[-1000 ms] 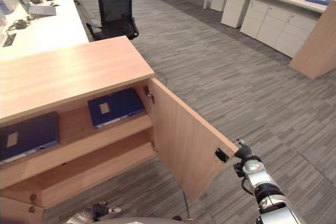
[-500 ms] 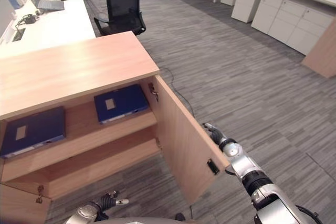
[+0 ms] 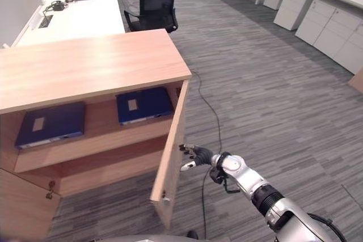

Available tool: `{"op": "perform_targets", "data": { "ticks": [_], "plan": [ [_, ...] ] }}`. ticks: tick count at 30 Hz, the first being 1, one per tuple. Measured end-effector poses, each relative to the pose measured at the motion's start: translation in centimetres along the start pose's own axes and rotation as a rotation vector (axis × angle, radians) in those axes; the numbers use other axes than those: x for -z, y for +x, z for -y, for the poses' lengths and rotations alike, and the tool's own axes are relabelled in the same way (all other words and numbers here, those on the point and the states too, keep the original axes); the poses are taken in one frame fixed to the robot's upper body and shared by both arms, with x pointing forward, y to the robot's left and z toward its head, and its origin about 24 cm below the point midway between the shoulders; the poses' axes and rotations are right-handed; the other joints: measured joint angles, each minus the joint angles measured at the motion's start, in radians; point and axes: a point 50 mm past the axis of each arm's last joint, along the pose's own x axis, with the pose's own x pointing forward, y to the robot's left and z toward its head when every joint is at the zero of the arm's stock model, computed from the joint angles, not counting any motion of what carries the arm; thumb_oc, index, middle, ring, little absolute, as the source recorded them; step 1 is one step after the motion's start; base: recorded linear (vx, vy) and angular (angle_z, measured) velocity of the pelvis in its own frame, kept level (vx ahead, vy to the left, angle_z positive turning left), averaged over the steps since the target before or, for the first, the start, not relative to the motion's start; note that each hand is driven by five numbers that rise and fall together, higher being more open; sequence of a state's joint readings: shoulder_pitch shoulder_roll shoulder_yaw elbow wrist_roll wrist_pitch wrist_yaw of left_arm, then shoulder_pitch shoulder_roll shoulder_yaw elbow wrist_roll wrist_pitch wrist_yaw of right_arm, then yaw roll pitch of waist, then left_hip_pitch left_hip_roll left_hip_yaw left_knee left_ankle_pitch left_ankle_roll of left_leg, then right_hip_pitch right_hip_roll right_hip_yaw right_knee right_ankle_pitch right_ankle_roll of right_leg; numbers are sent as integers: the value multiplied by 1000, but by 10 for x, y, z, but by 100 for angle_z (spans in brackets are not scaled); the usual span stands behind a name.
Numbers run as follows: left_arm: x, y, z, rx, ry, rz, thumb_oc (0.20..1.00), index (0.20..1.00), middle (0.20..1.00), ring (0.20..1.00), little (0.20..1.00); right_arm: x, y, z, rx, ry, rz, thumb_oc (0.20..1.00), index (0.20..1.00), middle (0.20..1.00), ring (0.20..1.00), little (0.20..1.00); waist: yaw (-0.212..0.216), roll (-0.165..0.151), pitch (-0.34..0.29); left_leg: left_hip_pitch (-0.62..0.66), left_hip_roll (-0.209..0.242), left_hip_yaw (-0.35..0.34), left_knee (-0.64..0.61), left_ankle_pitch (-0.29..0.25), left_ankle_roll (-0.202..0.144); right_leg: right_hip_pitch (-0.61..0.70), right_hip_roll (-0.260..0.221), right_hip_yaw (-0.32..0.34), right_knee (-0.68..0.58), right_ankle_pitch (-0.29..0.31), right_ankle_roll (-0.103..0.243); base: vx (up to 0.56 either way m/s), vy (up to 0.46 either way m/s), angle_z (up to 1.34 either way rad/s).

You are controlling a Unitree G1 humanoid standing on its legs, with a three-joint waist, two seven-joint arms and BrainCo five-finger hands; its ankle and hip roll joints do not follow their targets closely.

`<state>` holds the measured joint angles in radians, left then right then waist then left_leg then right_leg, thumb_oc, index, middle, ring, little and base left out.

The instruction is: Put the empty folder in the office cabinet

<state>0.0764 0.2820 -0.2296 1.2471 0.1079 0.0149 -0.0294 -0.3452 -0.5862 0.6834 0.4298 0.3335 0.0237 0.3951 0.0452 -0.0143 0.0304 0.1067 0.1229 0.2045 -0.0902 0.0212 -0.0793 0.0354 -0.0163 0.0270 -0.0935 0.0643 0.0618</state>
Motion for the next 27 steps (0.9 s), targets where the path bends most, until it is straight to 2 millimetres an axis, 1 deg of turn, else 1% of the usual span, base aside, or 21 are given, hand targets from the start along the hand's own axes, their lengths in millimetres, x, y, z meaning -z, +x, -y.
{"op": "perform_targets", "data": {
  "ticks": [3,4,6,7,8,9,11,12,13,14,15,17,18,19,24,25,27],
  "plan": [
    [-3,0,-1,-4,-4,17,1000,1000,1000,1000,1000,2,2,-6,-28,-10,-13,1000,1000,1000,1000,1000,0,-5,2,-21,-2,-35,0,9,-2,-3,-3,-38,0,0,-2,-7,-36,43],
    [-2,0,-1,-5,-14,16,1000,1000,1000,1000,1000,2,4,-9,-44,-9,-11,1000,1000,1000,1000,1000,18,-6,3,-36,-2,-66,0,16,-3,0,-5,-63,-1,-5,-1,-7,-30,56],
    [-4,0,-3,-10,-23,22,1000,1000,1000,1000,1000,2,6,-13,-64,-15,-16,1000,1000,1000,1000,1000,26,-10,4,-54,-4,-100,0,24,-6,-2,-7,-97,-1,-12,-3,-11,-56,57],
    [-1,0,-2,-9,-26,16,1000,1000,1000,1000,1000,-2,9,-14,-74,-18,-1,1000,1000,1000,1000,1000,58,-9,5,-60,-3,-109,0,28,-7,-2,-6,-107,-1,-13,-4,-10,-70,45],
    [0,0,-2,-8,-27,10,1000,1000,1000,1000,1000,-4,10,-14,-72,-17,5,1000,1000,1000,1000,1000,61,-5,7,-74,-5,-139,0,34,-8,5,-6,-132,-1,-14,-5,-5,-88,75],
    [-1,0,-2,-10,-28,12,1000,1000,1000,1000,1000,0,13,-13,-49,2,-5,1000,1000,1000,1000,1000,57,-7,5,-88,-8,-181,2,44,-12,9,-10,-171,-1,-20,-4,3,-39,92],
    [2,0,-2,-14,-35,3,1000,1000,1000,1000,1000,2,14,-8,-1,34,0,1000,1000,1000,1000,1000,81,-8,5,-100,-10,-203,2,49,-13,8,-10,-187,0,-31,-9,-7,-52,54],
    [5,-1,-1,-16,-38,-7,1000,1000,1000,1000,1000,4,16,-5,51,79,6,1000,1000,1000,1000,1000,82,-7,5,-105,-11,-212,1,52,-13,6,-10,-197,0,-33,-11,2,-75,24],
    [11,-1,0,-19,-48,-28,1000,1000,1000,1000,1000,10,17,4,167,196,33,1000,1000,1000,1000,1000,86,-4,7,-111,-13,-225,3,53,-13,10,-10,-207,0,-34,-11,17,-58,33],
    [15,-1,2,-19,-57,-45,1000,1000,1000,1000,1000,16,12,9,253,288,56,1000,1000,1000,1000,1000,84,-3,6,-120,-16,-242,8,53,-13,11,-10,-222,0,-36,-9,18,-39,51],
    [14,-1,1,-23,-68,-48,1000,1000,1000,1000,1000,24,5,15,345,366,71,1000,1000,1000,1000,1000,76,0,7,-124,-20,-262,4,59,-10,16,-16,-245,0,-37,-9,15,-12,47],
    [20,-2,3,-23,-69,-70,1000,1000,1000,1000,1000,29,-3,22,414,389,65,1000,1000,1000,1000,1000,76,0,6,-123,-23,-266,1,62,-8,17,-19,-250,0,-40,-11,10,-7,16],
    [26,-3,4,-24,-72,-88,1000,1000,1000,1000,1000,31,-7,27,452,397,63,1000,1000,1000,1000,1000,73,0,6,-120,-24,-264,1,62,-8,20,-20,-249,-1,-40,-11,42,-41,-3],
    [27,-3,4,-31,-84,-95,1000,1000,1000,1000,1000,39,-15,33,522,433,53,1000,1000,1000,1000,1000,70,2,0,-118,-27,-264,1,62,-8,22,-23,-250,0,-41,-9,36,-39,-2],
    [26,-3,2,-47,-144,-92,1000,1000,1000,1000,1000,67,-37,47,724,495,-41,1000,1000,1000,1000,1000,55,4,-8,-96,-31,-264,1,59,-4,39,-25,-250,-1,-44,-6,17,-25,1],
    [23,-3,1,-55,-154,-85,1000,1000,1000,1000,1000,69,-40,50,761,497,-57,1000,1000,1000,1000,1000,42,4,-12,-96,-30,-263,1,59,-3,38,-24,-247,-1,-45,-6,7,-36,-7],
    [15,-1,-1,-63,-169,-71,1000,1000,1000,1000,1000,83,-50,54,842,530,-108,1000,1000,1000,1000,1000,43,6,-14,-96,-29,-263,1,59,-3,40,-24,-244,-1,-45,-6,3,-29,-4]
  ]
}}
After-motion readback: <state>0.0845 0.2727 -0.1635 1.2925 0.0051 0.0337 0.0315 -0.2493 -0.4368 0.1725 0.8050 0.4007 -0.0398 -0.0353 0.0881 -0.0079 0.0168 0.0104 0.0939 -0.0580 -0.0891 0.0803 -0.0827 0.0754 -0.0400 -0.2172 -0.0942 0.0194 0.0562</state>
